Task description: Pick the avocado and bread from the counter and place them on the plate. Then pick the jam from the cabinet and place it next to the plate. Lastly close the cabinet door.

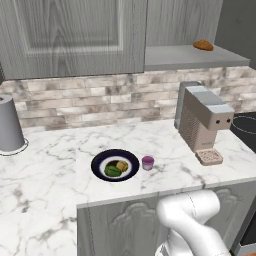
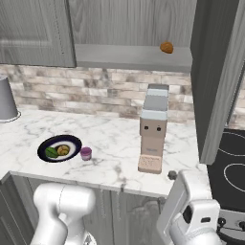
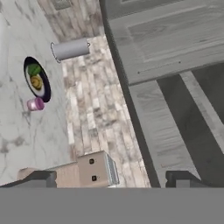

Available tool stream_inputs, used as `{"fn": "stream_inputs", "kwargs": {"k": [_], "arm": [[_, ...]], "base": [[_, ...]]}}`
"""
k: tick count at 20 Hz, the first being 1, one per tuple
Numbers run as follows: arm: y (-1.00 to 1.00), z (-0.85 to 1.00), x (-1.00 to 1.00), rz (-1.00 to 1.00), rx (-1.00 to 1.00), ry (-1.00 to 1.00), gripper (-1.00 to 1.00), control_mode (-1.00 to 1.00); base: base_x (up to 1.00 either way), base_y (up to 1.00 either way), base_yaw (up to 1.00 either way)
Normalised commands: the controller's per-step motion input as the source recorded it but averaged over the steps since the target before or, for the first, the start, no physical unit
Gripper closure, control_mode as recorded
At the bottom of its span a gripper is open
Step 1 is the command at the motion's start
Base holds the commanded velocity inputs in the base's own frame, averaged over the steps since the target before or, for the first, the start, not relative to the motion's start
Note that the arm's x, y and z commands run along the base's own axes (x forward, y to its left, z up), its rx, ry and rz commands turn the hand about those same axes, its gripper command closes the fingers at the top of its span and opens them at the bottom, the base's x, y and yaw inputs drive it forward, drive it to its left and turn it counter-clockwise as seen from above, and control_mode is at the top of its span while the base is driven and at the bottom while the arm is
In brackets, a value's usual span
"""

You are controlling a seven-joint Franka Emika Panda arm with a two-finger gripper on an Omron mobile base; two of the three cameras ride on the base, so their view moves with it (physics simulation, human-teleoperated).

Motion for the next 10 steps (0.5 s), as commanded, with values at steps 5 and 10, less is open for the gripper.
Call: {"fn": "stream_inputs", "kwargs": {"k": [5,10], "arm": [[-0.30,-0.03,0.43,0.00,0.13,0.10,-1.00,-1.00],[-0.34,-0.18,0.32,0.00,0.15,0.13,-1.00,-1.00]], "base": [[0.00,0.00,0.00],[0.00,0.00,0.00]]}}
